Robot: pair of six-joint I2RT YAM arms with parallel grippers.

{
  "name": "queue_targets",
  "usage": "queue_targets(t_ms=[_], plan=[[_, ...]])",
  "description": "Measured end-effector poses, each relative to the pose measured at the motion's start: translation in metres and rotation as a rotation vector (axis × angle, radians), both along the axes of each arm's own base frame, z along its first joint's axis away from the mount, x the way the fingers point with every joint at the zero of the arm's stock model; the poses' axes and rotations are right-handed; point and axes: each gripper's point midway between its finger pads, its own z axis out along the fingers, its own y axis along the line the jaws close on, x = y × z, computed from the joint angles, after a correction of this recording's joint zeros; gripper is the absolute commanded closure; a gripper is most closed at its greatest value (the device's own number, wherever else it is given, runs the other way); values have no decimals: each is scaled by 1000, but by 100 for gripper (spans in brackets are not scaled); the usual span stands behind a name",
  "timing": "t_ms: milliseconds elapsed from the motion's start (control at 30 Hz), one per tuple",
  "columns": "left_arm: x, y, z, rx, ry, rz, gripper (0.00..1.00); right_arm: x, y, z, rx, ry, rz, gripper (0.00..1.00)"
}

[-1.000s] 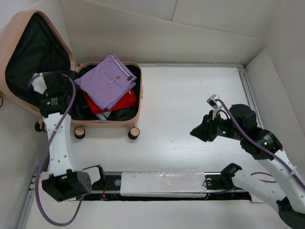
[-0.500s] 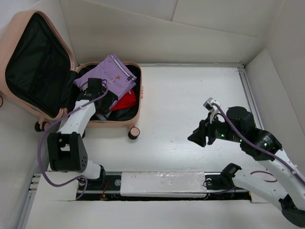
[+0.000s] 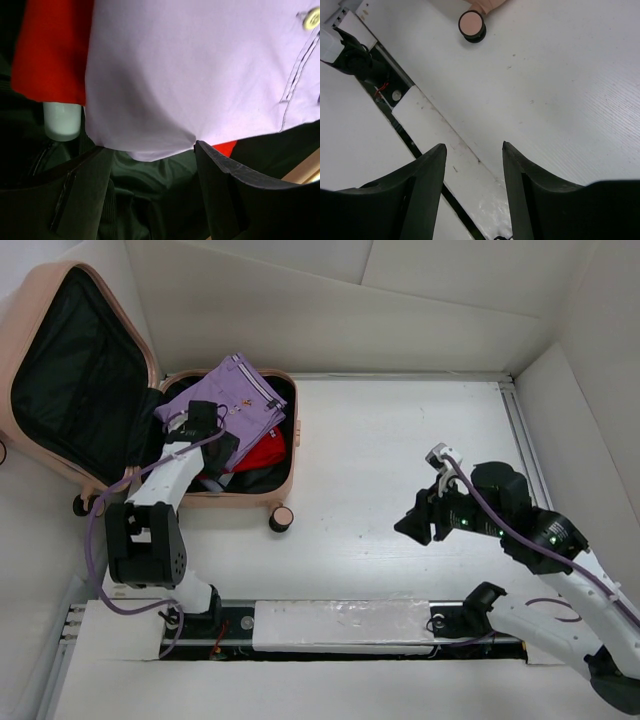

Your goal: Pack the luggage

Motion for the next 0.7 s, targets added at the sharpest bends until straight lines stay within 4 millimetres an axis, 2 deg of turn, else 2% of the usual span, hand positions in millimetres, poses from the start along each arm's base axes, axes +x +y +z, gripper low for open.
queue_targets(t_ms=[67, 100, 133, 200, 433, 500, 700], plan=[[1, 2, 0, 7, -4, 15, 44, 1, 0, -1, -3, 4, 0, 45], [1, 3, 0, 9, -2, 21, 70, 1, 1, -2, -5, 8, 0, 45], [1, 4, -1, 8, -3, 31, 84, 1, 1, -3, -6, 9, 0, 45], [3, 6, -2, 21, 5, 32, 100, 2, 2, -4, -8, 15, -1, 45], [2, 10, -4, 56, 25, 24, 100, 3, 3, -5, -6, 28, -7, 45], [-5, 11, -1, 63, 8, 16, 100, 3, 3, -4, -5, 29, -8, 45], [-34, 17, 40, 87, -111, -9, 100, 6, 7, -7, -9, 42, -11, 45]])
